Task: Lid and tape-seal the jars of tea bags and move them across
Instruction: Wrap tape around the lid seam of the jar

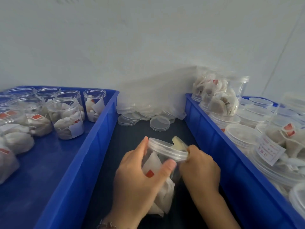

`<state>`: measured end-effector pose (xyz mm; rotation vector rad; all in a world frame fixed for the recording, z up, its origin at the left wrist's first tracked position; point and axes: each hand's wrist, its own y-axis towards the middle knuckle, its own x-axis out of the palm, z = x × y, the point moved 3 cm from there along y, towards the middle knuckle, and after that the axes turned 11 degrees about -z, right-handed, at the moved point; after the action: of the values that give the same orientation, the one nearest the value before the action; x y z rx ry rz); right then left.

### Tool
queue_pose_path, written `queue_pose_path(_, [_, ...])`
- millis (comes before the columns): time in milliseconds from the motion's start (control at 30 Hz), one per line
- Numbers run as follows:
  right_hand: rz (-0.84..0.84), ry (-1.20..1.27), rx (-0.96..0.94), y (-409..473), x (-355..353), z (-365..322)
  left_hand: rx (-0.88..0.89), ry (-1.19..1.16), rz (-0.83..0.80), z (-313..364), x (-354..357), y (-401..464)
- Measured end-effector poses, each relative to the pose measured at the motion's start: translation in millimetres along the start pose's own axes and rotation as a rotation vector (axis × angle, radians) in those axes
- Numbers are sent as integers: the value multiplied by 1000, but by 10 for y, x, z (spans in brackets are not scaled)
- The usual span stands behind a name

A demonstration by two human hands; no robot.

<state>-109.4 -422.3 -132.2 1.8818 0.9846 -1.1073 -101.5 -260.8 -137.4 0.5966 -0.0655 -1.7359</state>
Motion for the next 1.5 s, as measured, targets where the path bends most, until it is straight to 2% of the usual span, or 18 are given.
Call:
queue_pose_path(67, [-24,11,-22,14,7,-15,-26,118,-79,25,61,-5])
queue_pose_path(133, [-75,46,-71,31,23,-24,-52,110,-101,26,91,13])
queue_pose_path(300, [-271,298,-208,63,-2,8,-133,-11,-11,-83,34,62])
queue_pose_path(400, [-207,360,-231,82,-68,45,-167,-90,-8,-130,-7,115])
queue_pose_path(633, [46,89,-279,72,-184,82,-122,-324,-77,-115,-127,165])
queue_pose_path(767, [59,0,-261,102,-196,112,-109,-452,-154,-46,-118,171])
queue_pose_path(867, [21,89,-249,125,-177,133,-90,-513,-253,-8,-88,157])
queue_pose_path(1000, [90,245,-294,99,-188,65,-76,-620,-332,37,-93,150])
queue_pose_path(1300, [-22,70,-290,60,-96,14,28,-610,-417,115,-93,140])
queue_pose_path(1500, [-142,11,-271,38,-77,18,45,-579,-637,94,-61,131])
